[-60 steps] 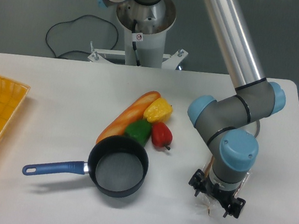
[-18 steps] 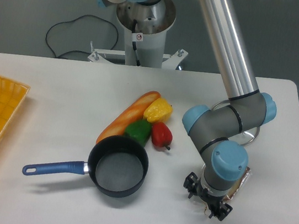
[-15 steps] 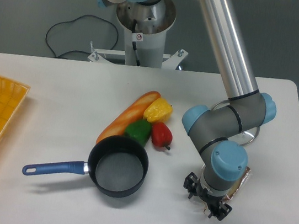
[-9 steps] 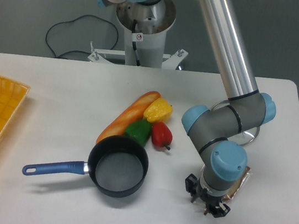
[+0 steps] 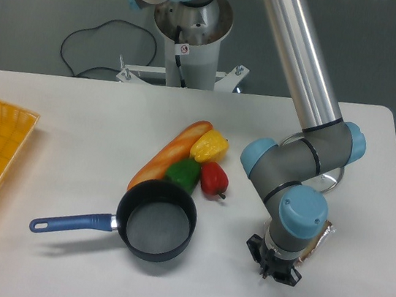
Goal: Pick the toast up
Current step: 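Lift the bagged toast up off the table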
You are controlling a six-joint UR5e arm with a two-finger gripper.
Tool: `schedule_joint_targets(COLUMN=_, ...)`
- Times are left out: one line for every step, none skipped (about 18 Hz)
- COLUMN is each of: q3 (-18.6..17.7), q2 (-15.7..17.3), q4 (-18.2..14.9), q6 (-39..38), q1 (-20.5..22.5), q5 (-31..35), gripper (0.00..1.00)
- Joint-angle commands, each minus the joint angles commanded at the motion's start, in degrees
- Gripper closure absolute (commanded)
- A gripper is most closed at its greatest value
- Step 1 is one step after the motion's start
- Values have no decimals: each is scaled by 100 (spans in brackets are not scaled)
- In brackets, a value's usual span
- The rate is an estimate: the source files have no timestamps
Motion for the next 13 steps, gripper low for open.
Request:
schedule_joint_targets(q3=0, q2=26, q4=0, q6=0, q1=0, q5=0, gripper=96)
schedule_joint_targets(q3=0, q2=44, q4=-9, q6=0, q1=0, q5=0, gripper=96)
schedule_joint_targets(q3=0, q2=88, q4=-18, q6=0, q1=0, q5=0, gripper=96)
schedule_joint_targets(q3=0, q2=131, q4=-26, q6=0, q1=9, q5=0, gripper=96)
schedule_joint_targets(q3=-26, q2=210, q4=-53, q6=0, q1=9, q5=0, gripper=96)
schedule_joint_targets(q3=-96, q2=289, q4=-62, q6=9, q1=26, q5=0, gripper=96)
schedule_joint_targets(q3=-166, q2=377, q4=-79, q6=9, q1=35, q5=0, gripper=96)
schedule_joint_targets(q3=-219, q2=456, q4=-97, q6=9, q1=44, q5=17, gripper=96)
schedule_joint_targets(q3=-298, q2=553, q4=-192, q6=17, q1=53, q5=18, gripper=96)
schedule_joint_targets(q3=-342, q2=650, q4=-341, q6=35, q1=61, q5=26, gripper=96)
schedule_joint_targets(q3=-351, q2=746, q4=-552, q6=131, q1=96, q5=35, gripper=96)
schedule_joint_targets(q3=-343, q2=860, q4=-789, q6=236, q1=105, q5=87, gripper=96)
schedule_joint_targets(q3=-334, q2=940, q4=-974, q6=290, q1=123, q5=192, gripper=96)
